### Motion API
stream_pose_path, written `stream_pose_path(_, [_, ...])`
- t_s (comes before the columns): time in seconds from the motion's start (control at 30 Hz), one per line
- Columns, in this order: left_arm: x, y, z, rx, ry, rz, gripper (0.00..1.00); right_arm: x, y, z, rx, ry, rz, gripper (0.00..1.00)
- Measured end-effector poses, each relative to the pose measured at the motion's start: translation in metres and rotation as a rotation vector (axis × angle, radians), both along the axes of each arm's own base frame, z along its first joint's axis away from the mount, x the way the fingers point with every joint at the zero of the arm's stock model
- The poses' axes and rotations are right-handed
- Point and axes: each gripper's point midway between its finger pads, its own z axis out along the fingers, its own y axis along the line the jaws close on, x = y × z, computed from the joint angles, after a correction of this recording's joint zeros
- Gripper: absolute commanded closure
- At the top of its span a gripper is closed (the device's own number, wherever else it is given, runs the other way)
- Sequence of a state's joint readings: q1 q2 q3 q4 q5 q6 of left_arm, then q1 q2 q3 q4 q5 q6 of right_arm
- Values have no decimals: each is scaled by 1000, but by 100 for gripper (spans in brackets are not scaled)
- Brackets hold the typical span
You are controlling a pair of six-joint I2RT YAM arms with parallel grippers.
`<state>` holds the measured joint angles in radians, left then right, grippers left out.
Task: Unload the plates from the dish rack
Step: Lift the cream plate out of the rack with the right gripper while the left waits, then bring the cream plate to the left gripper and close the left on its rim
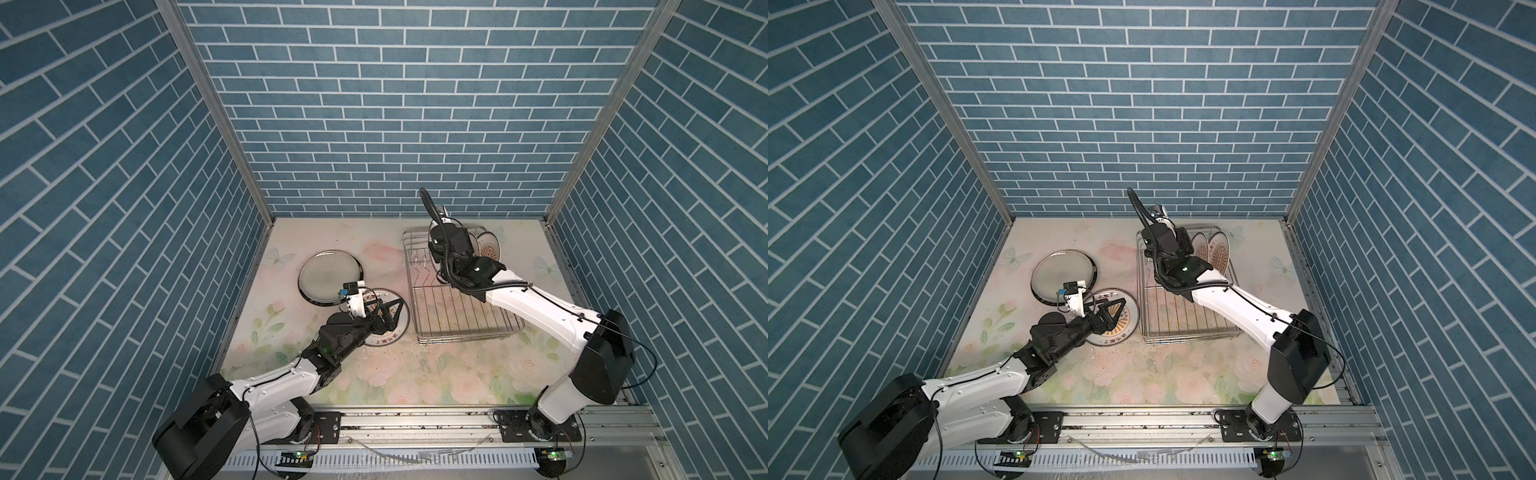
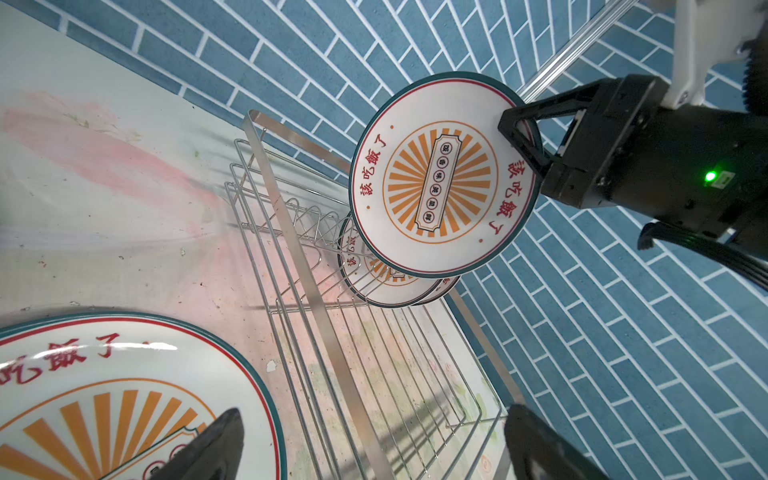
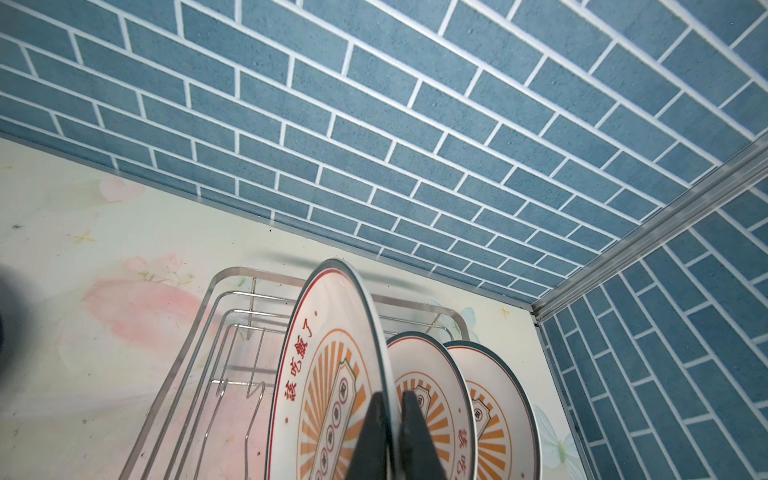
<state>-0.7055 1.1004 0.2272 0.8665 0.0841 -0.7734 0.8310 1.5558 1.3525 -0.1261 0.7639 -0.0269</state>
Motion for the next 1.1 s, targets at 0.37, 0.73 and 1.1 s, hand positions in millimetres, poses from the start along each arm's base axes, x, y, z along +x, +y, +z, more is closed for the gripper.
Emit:
stream_pose_path(0.37, [-15,-8,28,-76,-100,-94,0,-59,-26,40,341,-28,236,100])
stream_pose_path(0.73, [-17,-37,44,-129,-158,-213,0,-96,-49,24,647,1,414,100])
stream_pose_path(1.1, [-19,-57,73,-186,-215,-238,16,-134,-43,40,831,-54,609,100])
